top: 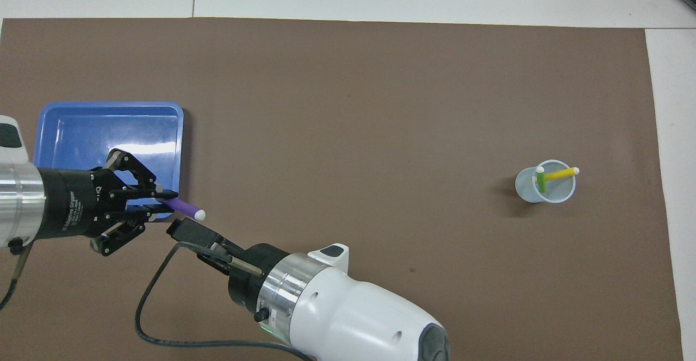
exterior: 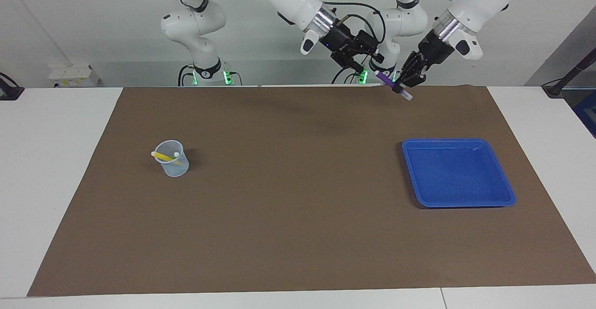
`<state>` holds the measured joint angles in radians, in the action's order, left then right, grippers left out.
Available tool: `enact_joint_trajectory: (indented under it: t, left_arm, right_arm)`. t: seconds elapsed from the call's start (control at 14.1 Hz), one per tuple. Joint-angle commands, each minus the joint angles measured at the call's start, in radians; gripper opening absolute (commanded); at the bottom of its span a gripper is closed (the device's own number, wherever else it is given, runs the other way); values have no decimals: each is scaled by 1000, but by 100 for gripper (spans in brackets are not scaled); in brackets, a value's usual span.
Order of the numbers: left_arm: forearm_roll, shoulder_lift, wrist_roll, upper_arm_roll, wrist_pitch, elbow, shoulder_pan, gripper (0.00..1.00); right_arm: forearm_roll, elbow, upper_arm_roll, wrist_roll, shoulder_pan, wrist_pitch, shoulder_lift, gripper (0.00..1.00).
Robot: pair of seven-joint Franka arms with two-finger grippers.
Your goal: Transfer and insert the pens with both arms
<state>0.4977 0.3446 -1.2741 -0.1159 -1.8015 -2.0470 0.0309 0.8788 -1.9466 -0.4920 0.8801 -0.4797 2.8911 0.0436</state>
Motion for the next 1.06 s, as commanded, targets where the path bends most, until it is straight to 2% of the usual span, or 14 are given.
enact_joint_trajectory:
  t: [0.0, 0.21, 0.28, 0.5, 0.64, 0.85, 0.99]
  left_arm:
    - [18, 62, -56, 12, -33, -55, 21, 0]
    - [25, 80, -71, 12, -32, -64, 21, 0]
    - [25, 82, -73, 12, -32, -64, 21, 0]
    - [25, 94, -71, 12, -32, -74, 21, 0]
    - [25, 102, -71, 12, -32, -84, 21, 0]
    - [25, 109, -71, 12, -30, -85, 21, 0]
    - [25, 111, -71, 12, -29, -85, 21, 0]
  right_arm:
    - [9, 34, -2, 5, 3, 13, 25, 100]
    - [5, 46, 0, -4, 6, 16, 51, 99]
    - [3, 60, 0, -4, 12, 17, 58, 95]
    - [3, 83, 1, -1, 3, 19, 67, 76]
    - [3, 80, 0, -3, 6, 17, 68, 48]
    - [3, 83, 0, -4, 9, 17, 70, 29]
    - [3, 83, 0, -9, 16, 16, 73, 28]
